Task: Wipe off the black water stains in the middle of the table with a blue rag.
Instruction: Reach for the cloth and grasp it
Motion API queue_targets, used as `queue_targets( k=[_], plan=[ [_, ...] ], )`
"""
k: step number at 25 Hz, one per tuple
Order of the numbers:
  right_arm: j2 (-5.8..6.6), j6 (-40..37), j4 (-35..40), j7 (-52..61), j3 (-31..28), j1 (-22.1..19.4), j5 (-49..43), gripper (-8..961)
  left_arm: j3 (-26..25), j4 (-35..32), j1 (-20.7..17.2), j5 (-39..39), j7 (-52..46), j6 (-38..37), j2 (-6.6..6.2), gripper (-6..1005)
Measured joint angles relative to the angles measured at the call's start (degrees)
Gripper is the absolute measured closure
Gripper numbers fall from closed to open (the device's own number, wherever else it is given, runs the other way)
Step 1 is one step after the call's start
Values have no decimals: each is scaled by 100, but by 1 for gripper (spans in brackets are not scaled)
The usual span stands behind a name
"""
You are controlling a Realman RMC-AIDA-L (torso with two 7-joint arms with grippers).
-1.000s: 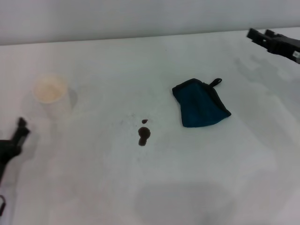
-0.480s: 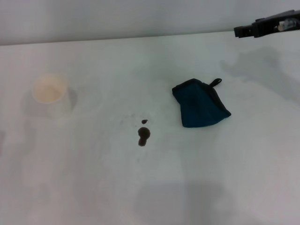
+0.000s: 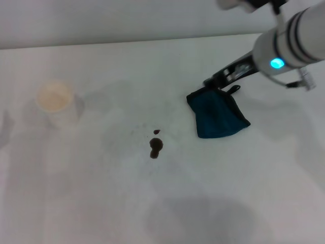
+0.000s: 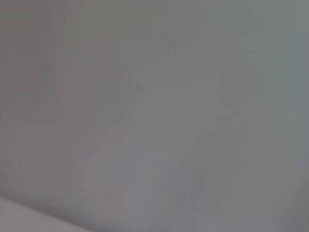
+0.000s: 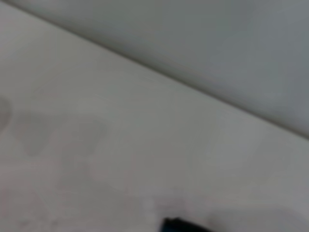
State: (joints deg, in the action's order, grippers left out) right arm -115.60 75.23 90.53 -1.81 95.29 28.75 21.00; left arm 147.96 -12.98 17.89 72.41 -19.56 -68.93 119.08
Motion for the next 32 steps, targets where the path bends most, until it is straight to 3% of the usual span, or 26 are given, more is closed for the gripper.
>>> queue_targets(
  k=[6,25,32],
  plan=[
    [-21,-821,-923,575,601,69,45,257,-8,134,263,-19,22,10,1,107],
    [-23,-2195,-2382,623,636,88,267,260,58,276,528,-128,-30,11,-17,111],
    [-21,-2438,-2597,597,696,112,264,323,57,297,539,-140,-30,11,-17,112]
  ],
)
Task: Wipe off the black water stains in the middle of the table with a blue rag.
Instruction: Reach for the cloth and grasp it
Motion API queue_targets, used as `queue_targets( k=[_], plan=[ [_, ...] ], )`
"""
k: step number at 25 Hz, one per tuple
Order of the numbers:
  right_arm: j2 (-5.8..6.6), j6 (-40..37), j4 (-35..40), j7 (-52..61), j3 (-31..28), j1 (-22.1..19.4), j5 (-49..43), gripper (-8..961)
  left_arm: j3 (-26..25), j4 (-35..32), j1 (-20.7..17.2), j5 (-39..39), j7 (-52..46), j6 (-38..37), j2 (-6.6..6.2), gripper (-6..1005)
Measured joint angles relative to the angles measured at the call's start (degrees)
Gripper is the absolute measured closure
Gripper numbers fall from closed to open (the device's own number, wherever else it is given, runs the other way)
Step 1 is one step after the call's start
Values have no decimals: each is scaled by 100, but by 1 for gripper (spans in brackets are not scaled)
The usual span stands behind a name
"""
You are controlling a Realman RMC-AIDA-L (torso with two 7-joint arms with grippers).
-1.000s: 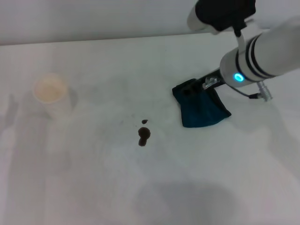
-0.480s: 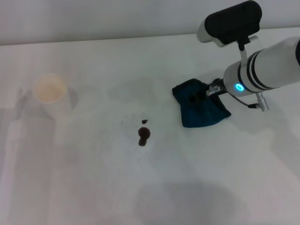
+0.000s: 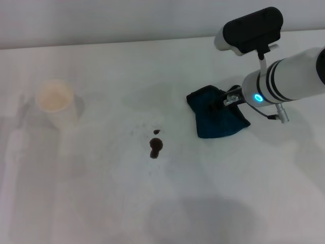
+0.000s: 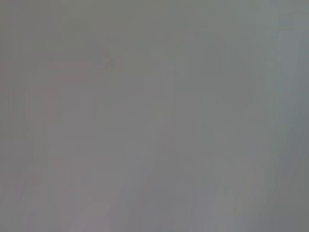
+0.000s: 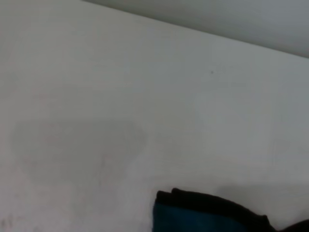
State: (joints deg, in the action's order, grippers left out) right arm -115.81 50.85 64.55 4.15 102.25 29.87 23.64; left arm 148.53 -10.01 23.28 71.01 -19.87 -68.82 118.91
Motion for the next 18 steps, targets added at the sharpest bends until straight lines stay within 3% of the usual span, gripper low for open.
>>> queue_targets(
  k=[4,12,18],
  plan=[
    [0,-25,-170,-2,25,73,4,469,-13,28,10,0,0,0,0,111],
    [-2,-94,-170,-169,259,81,-3,458,-35,70,1,0,-4,0,0,112],
    [-7,-142,-163,-164,268,68,3,660,-6,70,-19,0,-30,0,0,112]
  ],
)
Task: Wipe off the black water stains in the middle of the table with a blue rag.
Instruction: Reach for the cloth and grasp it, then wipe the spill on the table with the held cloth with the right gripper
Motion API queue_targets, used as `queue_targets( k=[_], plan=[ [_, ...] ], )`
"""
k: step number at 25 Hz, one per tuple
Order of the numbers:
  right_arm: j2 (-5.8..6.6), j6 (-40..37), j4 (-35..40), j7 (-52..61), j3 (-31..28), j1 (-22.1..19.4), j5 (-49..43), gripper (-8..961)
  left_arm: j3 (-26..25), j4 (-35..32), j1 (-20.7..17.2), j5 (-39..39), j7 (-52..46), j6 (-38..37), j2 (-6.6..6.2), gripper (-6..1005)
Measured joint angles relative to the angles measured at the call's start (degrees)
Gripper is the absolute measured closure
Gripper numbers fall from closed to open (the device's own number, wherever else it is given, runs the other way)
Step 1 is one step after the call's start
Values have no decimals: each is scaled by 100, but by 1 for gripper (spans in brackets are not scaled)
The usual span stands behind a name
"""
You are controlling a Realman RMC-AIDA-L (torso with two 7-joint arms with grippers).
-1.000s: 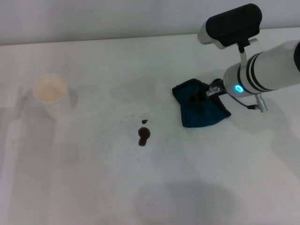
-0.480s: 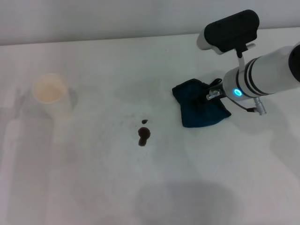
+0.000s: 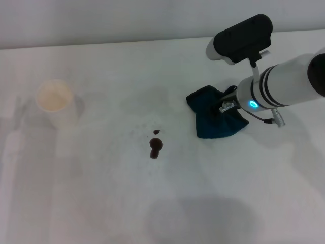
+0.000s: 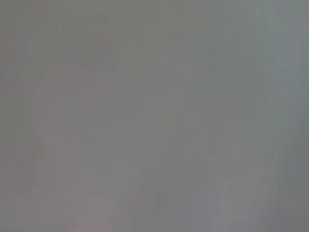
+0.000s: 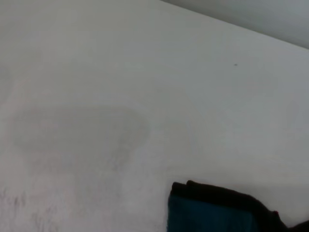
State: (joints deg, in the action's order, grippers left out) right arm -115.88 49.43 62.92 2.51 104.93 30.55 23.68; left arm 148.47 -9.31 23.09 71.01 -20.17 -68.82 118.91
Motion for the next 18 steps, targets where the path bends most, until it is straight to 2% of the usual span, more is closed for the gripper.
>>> queue_targets(
  k=[4,18],
  plan=[
    [4,-3,-3,67,-60,-34,48,801,5,-1,-14,0,-58,-4,0,111],
    [34,219,43,-494,-187,-54,633,846,7,-1,20,0,-67,-9,-26,112]
  ],
)
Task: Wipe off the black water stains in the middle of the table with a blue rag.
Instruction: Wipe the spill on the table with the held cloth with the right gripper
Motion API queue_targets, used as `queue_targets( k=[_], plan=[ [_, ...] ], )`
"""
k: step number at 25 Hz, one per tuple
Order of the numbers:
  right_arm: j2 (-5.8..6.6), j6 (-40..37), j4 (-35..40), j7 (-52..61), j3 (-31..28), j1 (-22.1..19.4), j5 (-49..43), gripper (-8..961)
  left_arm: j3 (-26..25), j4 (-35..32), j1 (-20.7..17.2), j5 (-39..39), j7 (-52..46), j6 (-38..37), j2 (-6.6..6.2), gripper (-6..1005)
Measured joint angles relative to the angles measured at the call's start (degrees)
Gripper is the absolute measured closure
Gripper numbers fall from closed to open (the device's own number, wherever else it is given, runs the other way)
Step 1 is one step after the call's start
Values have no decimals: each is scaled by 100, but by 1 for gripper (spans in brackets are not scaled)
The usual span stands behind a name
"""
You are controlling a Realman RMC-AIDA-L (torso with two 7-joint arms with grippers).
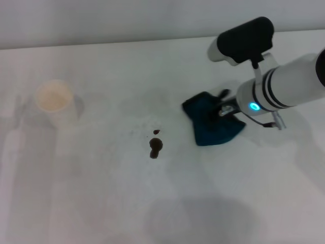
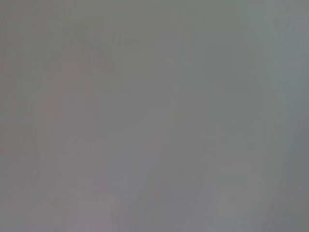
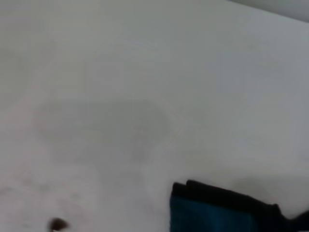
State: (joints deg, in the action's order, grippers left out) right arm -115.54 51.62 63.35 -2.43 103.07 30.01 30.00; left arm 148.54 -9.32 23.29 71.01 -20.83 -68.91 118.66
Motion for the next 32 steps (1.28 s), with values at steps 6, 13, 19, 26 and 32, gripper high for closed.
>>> queue_targets(
  k=[6,13,19,26,32],
  plan=[
    [-16,-11,368,-1273,139,20,1171,862,0,66,7,0,0,1,5,111],
    [-36,-401,290,-1954,870,113,1924,861,0,45,10,0,0,3,8,112],
    [-45,-1336,-195,-2198,1675,94,2124,862,0,45,10,0,-110,7,8,112],
    [-50,-2413,-630,-2214,1744,137,2136,863,0,61,67,0,-284,10,9,111],
    [-10,-2581,-1086,-2222,1045,139,2150,862,-1,70,133,-1,-287,6,0,112]
  ],
)
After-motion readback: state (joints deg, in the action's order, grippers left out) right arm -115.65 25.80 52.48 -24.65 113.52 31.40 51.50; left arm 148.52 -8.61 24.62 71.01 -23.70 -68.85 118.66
